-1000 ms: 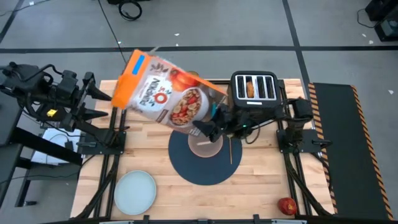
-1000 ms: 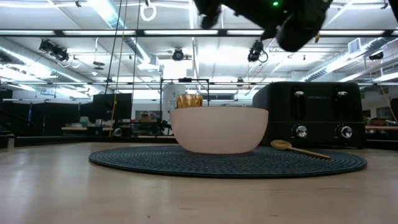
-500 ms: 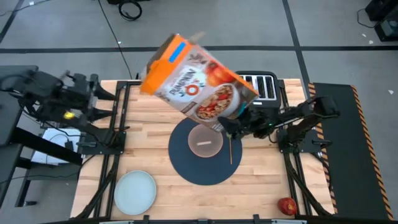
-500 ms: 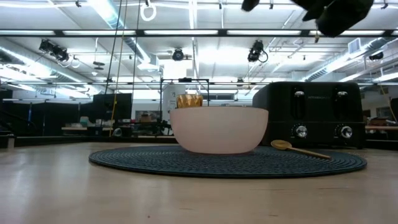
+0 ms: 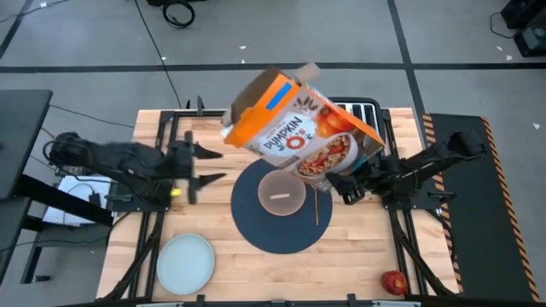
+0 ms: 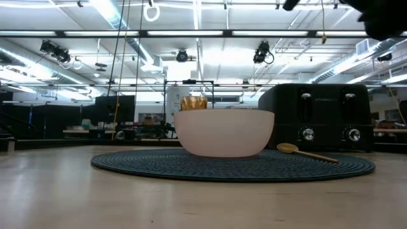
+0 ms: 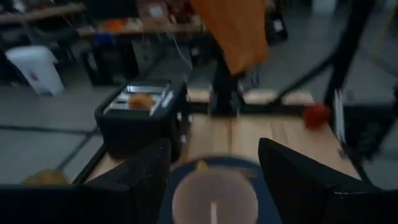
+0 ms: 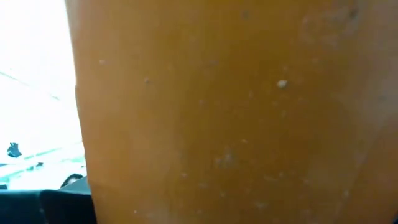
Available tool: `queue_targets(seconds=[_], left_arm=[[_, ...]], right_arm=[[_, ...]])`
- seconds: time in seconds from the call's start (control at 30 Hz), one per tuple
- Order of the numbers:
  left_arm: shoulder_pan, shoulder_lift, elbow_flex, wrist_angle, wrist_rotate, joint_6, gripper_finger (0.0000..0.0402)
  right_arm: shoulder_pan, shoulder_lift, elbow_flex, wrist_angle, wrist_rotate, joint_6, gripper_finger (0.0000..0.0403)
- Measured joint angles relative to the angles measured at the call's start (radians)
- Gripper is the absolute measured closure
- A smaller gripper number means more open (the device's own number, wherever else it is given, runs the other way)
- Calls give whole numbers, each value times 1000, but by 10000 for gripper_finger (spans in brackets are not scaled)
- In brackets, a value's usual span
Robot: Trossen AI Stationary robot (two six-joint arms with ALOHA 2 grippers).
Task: Arrange a breakfast setting
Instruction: Pour the cereal from the cereal box into the bowl
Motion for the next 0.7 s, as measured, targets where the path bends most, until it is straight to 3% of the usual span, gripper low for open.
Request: queue_targets(seconds=[0.17,0.3,0.7], left_arm=[[0,18,-274,474,-74,49,152],[0,78,-412,722,-76,94,152],[0,249,-439,785,-77,8,152]], right_arm=[[60,-64,-101,3,16,-43,95],[103,-114,-185,0,48,-56,95],[186,-241,-379,1,185,-75,95]])
